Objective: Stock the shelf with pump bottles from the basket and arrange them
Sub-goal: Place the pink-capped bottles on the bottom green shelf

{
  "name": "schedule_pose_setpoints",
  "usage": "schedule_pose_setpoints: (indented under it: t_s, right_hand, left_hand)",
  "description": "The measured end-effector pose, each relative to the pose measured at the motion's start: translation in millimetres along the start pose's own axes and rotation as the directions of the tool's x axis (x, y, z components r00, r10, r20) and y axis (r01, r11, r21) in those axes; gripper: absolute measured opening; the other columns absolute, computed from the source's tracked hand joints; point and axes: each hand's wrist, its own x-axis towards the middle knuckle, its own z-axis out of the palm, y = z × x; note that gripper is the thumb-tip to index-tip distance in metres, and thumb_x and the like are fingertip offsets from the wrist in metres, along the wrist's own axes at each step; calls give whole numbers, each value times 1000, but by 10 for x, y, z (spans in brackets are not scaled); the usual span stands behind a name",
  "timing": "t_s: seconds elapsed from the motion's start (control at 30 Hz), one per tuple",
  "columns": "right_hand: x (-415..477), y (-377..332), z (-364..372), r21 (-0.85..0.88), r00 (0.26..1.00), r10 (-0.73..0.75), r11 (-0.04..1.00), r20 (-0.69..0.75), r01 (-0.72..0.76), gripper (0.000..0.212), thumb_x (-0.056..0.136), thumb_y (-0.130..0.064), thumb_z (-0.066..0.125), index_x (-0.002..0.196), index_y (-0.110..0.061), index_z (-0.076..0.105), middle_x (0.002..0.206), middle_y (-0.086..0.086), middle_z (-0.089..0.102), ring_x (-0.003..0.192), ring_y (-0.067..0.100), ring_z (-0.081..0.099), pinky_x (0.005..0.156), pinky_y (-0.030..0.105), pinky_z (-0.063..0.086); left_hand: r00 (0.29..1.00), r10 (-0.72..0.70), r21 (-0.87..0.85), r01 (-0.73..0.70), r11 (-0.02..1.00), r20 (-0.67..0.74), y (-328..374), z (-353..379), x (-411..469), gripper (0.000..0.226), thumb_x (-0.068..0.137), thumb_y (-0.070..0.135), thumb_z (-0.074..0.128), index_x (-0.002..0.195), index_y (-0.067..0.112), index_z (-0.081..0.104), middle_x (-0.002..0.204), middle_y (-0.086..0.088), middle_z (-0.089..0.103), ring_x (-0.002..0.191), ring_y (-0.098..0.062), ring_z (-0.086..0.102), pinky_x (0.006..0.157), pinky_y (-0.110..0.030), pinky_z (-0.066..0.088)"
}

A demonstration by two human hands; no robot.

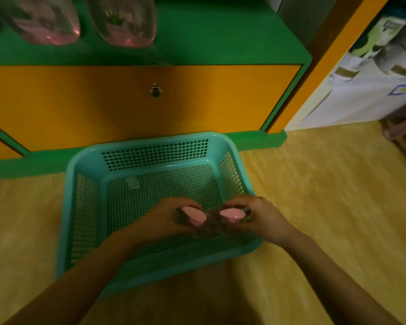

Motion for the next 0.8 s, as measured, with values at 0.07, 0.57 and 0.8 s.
schedule_pose_setpoints:
  t_s: [0.07, 0.57, 0.8]
  right_hand:
    - [-18, 2, 92, 43, 992, 10, 999, -124, -5, 35, 69, -40, 73, 102, -29, 66, 102, -10, 71, 90, 5, 65, 78, 36, 54]
    - [217, -534, -744, 232, 958, -112, 957, -264, 176, 32, 75, -14, 72, 105, -22, 64, 102, -8, 69, 95, 5, 65, 85, 24, 53]
    - [407, -1282, -1748, 138, 894, -324, 915, -308, 379, 33, 76, -25, 62, 108, -19, 59, 105, -7, 64, 98, 3, 63, 81, 14, 52]
  left_hand:
    - [999, -19, -51, 17, 999, -37, 0, 33, 23, 37, 67, 19, 77, 101, 27, 64, 105, 3, 69, 91, 13, 58, 81, -1, 43]
    - [896, 74, -220, -187, 957, -437, 565, -502, -103, 37, 70, 14, 76, 94, 40, 64, 104, 18, 67, 91, 3, 63, 78, -9, 49]
    - [767, 155, -181, -333, 925, -623, 1107, -1131, -144, 29, 66, 28, 72, 93, 36, 68, 100, 6, 72, 94, -8, 67, 79, -22, 54]
